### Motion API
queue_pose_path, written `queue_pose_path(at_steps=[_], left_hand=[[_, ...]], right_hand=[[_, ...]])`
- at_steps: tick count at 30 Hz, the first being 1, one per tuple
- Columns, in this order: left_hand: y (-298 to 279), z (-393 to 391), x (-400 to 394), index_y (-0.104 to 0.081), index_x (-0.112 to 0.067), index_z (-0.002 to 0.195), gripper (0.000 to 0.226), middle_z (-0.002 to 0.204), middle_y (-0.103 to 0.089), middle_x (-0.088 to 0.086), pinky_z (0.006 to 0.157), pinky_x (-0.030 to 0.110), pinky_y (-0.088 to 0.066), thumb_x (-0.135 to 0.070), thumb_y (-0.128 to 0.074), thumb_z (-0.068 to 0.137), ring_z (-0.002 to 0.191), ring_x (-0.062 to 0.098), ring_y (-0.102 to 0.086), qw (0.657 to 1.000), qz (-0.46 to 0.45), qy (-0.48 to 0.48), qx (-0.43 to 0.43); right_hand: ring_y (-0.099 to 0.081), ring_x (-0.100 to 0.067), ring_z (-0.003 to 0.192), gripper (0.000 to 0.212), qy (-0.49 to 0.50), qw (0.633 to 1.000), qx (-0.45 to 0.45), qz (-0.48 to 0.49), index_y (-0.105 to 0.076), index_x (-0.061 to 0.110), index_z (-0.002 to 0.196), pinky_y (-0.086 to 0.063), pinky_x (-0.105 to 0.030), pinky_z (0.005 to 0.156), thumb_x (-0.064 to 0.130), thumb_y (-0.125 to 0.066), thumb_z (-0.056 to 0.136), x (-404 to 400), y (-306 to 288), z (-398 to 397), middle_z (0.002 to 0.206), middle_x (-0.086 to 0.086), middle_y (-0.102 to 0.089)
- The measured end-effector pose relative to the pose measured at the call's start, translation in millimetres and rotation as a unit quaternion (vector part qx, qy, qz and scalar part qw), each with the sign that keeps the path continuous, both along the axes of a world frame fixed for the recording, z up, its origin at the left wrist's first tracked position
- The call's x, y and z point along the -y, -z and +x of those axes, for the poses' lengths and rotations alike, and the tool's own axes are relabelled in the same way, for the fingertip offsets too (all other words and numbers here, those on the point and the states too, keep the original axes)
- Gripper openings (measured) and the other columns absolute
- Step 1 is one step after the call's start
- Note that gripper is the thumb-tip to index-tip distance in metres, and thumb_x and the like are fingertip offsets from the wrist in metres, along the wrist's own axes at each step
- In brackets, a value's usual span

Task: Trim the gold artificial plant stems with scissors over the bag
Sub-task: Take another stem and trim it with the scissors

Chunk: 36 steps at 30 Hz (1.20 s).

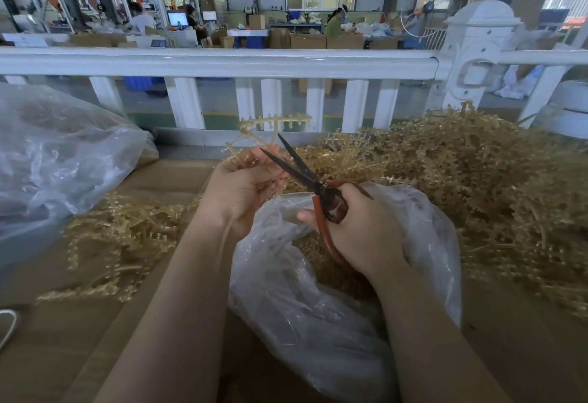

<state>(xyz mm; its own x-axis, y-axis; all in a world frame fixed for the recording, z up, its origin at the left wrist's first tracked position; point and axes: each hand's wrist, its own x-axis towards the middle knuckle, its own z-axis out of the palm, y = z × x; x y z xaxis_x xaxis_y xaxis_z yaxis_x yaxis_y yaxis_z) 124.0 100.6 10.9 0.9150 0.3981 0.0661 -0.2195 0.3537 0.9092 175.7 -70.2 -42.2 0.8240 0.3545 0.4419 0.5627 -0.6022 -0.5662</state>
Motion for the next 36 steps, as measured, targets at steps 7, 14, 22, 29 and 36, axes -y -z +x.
queue_pose_path(at_steps=[7,14,22,29,36], left_hand=[[-0.1,0.0,2.1,-0.069,-0.010,0.083,0.018,0.079,-0.075,0.003,0.074,0.025,-0.057,0.002,-0.070,0.070,0.076,0.014,-0.072,0.999,0.046,0.014,0.007],[-1.8,-1.7,2.6,-0.069,-0.014,0.074,0.018,0.077,-0.074,0.002,0.065,0.021,-0.055,0.003,-0.071,0.072,0.074,0.014,-0.073,0.998,0.057,0.017,0.003],[-1.5,-5.3,-1.4,-0.077,-0.022,0.064,0.014,0.075,-0.075,0.001,0.065,0.020,-0.055,-0.010,-0.072,0.071,0.073,0.012,-0.072,0.995,0.092,0.030,0.015],[2.0,-2.4,-2.7,-0.074,-0.016,0.073,0.023,0.073,-0.073,0.002,0.067,0.023,-0.056,0.001,-0.066,0.088,0.069,0.014,-0.070,0.988,0.151,0.016,0.004],[2.8,1.4,3.7,-0.067,-0.001,0.082,0.011,0.069,-0.069,0.004,0.063,0.021,-0.052,0.009,-0.063,0.086,0.062,0.015,-0.066,0.984,0.176,0.039,0.001]], right_hand=[[-0.047,0.010,0.062,0.062,0.008,1.000,0.006,0.012,-0.051,0.043,0.087,-0.029,-0.013,0.050,0.097,-0.039,0.059,0.0,-2.9,-2.0,0.066,0.025,-0.050],[-0.053,0.012,0.062,0.046,0.007,1.000,0.011,0.002,-0.052,0.045,0.081,-0.034,-0.011,0.046,0.088,-0.057,0.067,0.4,-0.7,-1.4,0.062,0.023,-0.054],[-0.052,0.007,0.060,0.052,0.006,1.000,-0.003,0.005,-0.051,0.043,0.077,-0.029,-0.011,0.049,0.093,-0.051,0.064,0.7,0.2,-0.9,0.063,0.021,-0.055],[-0.042,0.008,0.055,0.052,0.003,1.000,0.010,0.014,-0.037,0.045,0.070,-0.026,-0.014,0.050,0.096,-0.041,0.060,0.7,0.1,-1.6,0.059,0.022,-0.043],[-0.047,0.008,0.062,0.065,0.013,1.000,0.013,0.002,-0.052,0.040,0.084,-0.030,-0.016,0.051,0.097,-0.036,0.059,2.7,1.1,1.9,0.066,0.022,-0.050]])
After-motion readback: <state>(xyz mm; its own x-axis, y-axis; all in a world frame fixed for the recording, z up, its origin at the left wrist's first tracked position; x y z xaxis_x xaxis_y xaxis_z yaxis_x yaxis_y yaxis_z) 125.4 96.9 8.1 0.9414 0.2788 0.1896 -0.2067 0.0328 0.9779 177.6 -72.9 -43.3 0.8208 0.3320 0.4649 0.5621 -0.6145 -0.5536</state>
